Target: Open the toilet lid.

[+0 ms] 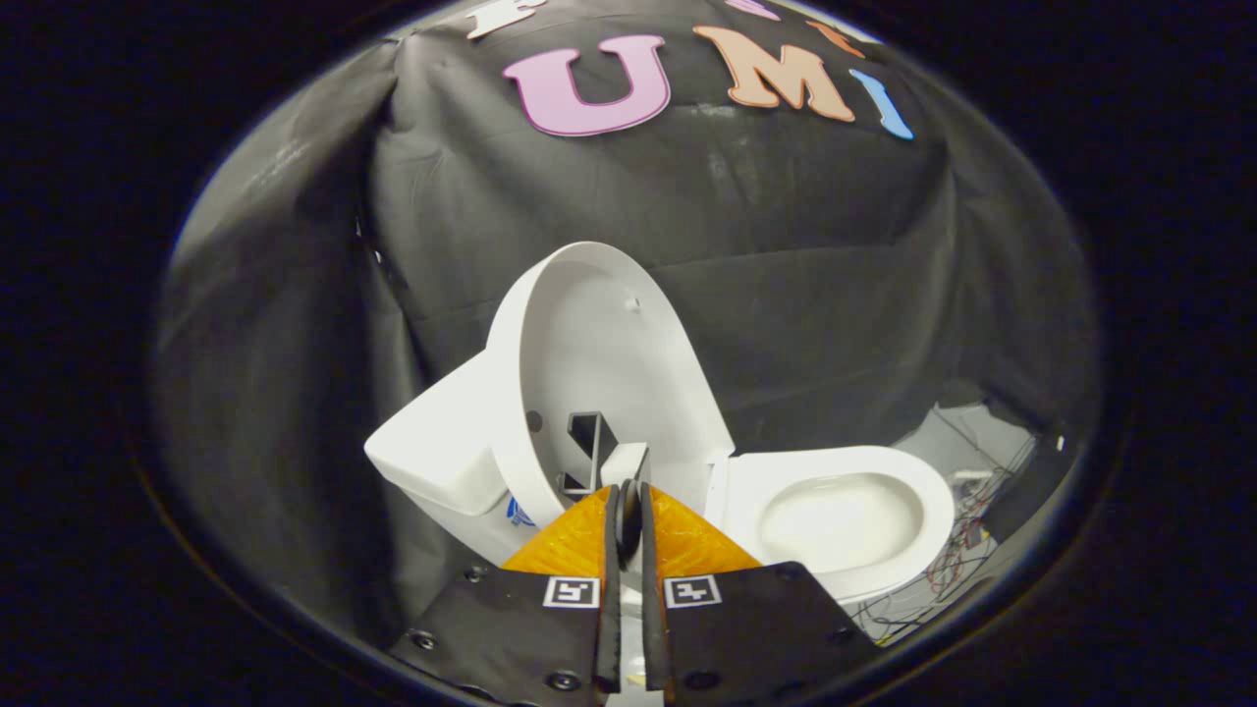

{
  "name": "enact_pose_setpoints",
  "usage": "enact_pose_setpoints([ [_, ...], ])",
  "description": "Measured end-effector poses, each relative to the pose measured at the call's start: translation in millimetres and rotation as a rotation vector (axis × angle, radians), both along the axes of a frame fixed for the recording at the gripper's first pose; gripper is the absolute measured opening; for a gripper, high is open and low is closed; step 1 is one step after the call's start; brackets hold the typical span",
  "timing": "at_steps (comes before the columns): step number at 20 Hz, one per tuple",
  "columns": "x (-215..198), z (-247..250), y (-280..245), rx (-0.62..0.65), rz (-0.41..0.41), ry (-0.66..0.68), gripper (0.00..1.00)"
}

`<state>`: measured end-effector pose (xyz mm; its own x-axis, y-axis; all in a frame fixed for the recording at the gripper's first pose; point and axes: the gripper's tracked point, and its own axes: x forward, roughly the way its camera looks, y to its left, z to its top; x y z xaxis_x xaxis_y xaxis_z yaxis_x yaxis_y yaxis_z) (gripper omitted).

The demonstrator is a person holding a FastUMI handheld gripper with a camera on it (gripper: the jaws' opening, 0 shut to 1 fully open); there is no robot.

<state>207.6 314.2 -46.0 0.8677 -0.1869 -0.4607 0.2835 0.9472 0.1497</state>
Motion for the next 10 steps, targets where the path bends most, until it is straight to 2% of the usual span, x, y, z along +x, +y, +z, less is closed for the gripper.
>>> enact_pose_setpoints([
  [4, -1, -2, 9, -0.110, -0.071, 0.163, 0.10],
  [7, -8, 5, 13, -0.234, -0.035, 0.352, 0.08],
  [8, -5, 7, 18, -0.242, -0.016, 0.380, 0.05],
  [10, 0, 13, 23, -0.161, -0.032, 0.353, 0.03],
])
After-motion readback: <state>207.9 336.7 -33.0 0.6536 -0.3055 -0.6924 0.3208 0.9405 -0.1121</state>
